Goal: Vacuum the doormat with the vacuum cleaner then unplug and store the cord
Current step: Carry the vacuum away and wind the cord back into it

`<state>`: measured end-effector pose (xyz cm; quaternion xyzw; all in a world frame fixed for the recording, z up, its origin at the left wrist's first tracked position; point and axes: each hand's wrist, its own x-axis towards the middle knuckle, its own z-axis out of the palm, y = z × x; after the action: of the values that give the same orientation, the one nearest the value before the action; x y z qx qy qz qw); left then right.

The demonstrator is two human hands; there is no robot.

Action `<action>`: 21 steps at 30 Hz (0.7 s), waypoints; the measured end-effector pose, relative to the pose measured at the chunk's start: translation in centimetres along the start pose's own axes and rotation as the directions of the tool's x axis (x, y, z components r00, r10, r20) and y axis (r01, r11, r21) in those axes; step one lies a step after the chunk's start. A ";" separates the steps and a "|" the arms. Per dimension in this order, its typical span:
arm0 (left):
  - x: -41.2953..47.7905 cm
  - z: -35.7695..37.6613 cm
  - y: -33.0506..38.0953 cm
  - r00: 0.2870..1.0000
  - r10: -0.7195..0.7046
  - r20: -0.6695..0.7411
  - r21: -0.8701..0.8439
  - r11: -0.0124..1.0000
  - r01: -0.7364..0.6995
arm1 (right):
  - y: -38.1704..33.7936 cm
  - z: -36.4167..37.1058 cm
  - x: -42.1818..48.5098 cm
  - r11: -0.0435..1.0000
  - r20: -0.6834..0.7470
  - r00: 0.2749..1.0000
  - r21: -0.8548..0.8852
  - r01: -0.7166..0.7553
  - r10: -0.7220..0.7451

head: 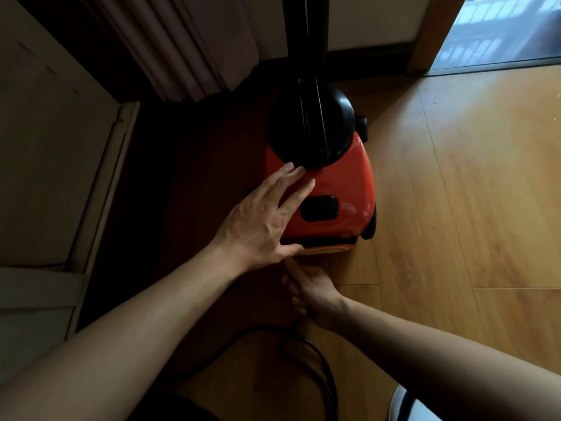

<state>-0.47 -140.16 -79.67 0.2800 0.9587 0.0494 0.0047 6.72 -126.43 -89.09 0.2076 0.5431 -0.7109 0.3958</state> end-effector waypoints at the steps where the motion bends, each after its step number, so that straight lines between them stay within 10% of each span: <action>1: 0.0 0.1 0.0 1.000 0.001 0.001 0.010 1.000 -0.001 | 0.1 -0.8 -0.1 0.999 -0.007 0.999 -0.025 -0.036 0.035; 15: 0.2 0.3 -0.1 1.000 0.006 -0.006 0.033 0.999 -0.006 | -4.7 -10.2 -5.3 0.980 -0.308 0.951 0.172 0.095 -0.038; 21: 0.0 -0.1 0.1 1.000 0.011 0.014 0.089 0.996 -0.013 | -6.7 -6.8 -8.5 0.919 -0.237 0.892 -0.188 0.348 -0.386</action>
<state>-0.45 -140.06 -79.55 0.2860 0.9582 0.0050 -0.0014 5.66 -116.58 -81.07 0.1673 0.6700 -0.6977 0.1904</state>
